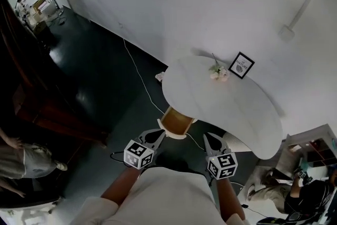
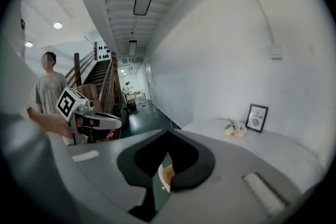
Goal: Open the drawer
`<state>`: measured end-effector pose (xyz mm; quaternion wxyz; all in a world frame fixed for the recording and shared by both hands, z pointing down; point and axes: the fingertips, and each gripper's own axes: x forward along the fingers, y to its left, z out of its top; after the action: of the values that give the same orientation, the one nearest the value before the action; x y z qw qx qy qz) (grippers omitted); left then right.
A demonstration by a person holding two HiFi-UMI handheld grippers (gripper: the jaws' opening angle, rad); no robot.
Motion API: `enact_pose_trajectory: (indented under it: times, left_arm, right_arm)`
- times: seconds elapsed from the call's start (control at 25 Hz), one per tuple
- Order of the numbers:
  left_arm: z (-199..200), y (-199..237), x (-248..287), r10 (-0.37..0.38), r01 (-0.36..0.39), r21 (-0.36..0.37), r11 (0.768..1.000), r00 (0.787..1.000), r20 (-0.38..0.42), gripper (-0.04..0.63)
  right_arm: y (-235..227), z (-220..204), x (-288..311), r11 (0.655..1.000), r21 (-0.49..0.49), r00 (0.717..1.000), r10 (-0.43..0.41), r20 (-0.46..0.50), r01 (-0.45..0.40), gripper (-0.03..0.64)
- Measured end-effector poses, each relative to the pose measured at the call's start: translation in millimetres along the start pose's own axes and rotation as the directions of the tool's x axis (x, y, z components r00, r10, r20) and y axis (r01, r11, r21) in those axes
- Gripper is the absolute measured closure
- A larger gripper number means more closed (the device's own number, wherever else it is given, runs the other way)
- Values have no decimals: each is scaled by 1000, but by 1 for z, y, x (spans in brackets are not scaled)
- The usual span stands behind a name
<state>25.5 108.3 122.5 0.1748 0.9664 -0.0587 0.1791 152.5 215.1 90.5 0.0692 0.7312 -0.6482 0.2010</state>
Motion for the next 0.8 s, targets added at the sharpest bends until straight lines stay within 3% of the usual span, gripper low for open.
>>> enact_pose_trajectory:
  times: [0.32,0.8]
  left_arm:
    - [27,-15,7,38,-37,-14,999,996,77,589]
    - [38,-14,13,63,-64,4,998,996,61,589]
  right_arm:
    - [-19,25,-7,995,-84,998,58,35,-55,607]
    - [-30,37,-2,993,-77,993,94,67,-88,607]
